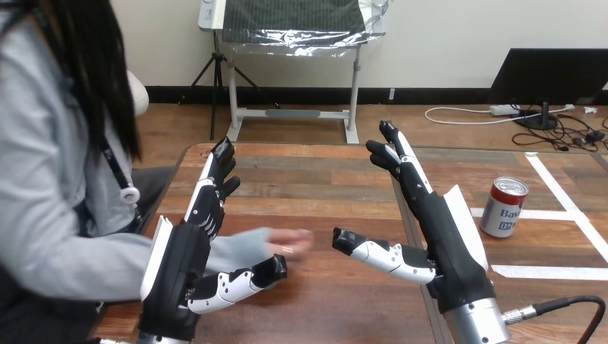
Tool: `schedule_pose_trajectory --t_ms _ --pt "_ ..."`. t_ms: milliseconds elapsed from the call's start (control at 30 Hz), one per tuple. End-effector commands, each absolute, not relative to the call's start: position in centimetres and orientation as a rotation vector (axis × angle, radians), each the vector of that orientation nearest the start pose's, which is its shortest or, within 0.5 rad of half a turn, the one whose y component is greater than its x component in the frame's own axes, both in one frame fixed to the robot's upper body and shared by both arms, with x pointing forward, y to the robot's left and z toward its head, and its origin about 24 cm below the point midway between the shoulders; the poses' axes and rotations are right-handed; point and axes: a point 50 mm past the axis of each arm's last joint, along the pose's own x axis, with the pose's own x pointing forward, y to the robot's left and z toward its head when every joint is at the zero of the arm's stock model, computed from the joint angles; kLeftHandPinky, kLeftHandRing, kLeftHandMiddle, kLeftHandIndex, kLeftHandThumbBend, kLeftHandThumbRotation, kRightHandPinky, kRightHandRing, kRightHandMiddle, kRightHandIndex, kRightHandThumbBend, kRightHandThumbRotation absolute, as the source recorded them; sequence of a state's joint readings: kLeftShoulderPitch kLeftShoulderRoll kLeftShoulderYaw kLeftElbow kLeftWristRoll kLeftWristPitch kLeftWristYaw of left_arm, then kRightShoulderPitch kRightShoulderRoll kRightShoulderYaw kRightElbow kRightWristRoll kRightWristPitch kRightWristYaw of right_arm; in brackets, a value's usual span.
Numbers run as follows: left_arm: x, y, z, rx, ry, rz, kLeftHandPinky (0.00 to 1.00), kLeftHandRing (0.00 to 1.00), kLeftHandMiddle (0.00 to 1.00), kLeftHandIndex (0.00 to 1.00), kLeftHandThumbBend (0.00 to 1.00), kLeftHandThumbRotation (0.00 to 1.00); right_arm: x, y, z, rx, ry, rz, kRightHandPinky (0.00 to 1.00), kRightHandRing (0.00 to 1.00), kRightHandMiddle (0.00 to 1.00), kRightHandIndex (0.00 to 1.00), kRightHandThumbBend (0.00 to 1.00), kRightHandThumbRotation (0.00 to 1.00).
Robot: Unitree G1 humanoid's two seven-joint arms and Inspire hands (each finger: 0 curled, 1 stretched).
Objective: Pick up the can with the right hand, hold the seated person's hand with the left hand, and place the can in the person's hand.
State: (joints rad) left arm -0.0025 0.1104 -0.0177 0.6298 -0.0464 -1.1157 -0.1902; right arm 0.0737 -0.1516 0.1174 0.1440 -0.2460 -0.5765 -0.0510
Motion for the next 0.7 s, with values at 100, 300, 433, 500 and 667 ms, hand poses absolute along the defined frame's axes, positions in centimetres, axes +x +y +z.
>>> schedule_pose_trajectory --t_ms 100,300,433,500,667 --pt "22.54 16.29 2.25 0.122 -0.556 -0.195 0.94 0.99 1.0 0.99 1.0 0.51 23.63 -13.85 5.62 -0.318 -0.439 0.172 0.94 0.91 0.93 0.99 1.0 0.59" --pt "22.52 16.32 2.26 0.125 -0.558 -0.191 0.94 0.98 0.99 0.98 1.0 0.52 23.62 -13.87 5.59 -0.315 -0.437 0.172 0.94 0.92 0.93 0.99 1.0 0.59" --pt "22.52 16.34 2.25 0.125 -0.56 -0.188 0.93 0.98 0.99 0.98 1.0 0.52 23.6 -13.88 5.58 -0.315 -0.438 0.17 0.95 0.93 0.93 0.99 1.0 0.59" --pt "22.54 16.34 2.24 0.125 -0.559 -0.187 0.93 0.97 0.99 0.98 1.0 0.52 23.6 -13.91 5.58 -0.318 -0.436 0.17 0.95 0.93 0.93 0.99 1.0 0.59" --pt "22.54 16.37 2.23 0.126 -0.557 -0.186 0.92 0.97 0.99 0.97 1.0 0.52 23.59 -13.96 5.56 -0.322 -0.436 0.169 0.97 0.93 0.92 0.99 1.0 0.6"
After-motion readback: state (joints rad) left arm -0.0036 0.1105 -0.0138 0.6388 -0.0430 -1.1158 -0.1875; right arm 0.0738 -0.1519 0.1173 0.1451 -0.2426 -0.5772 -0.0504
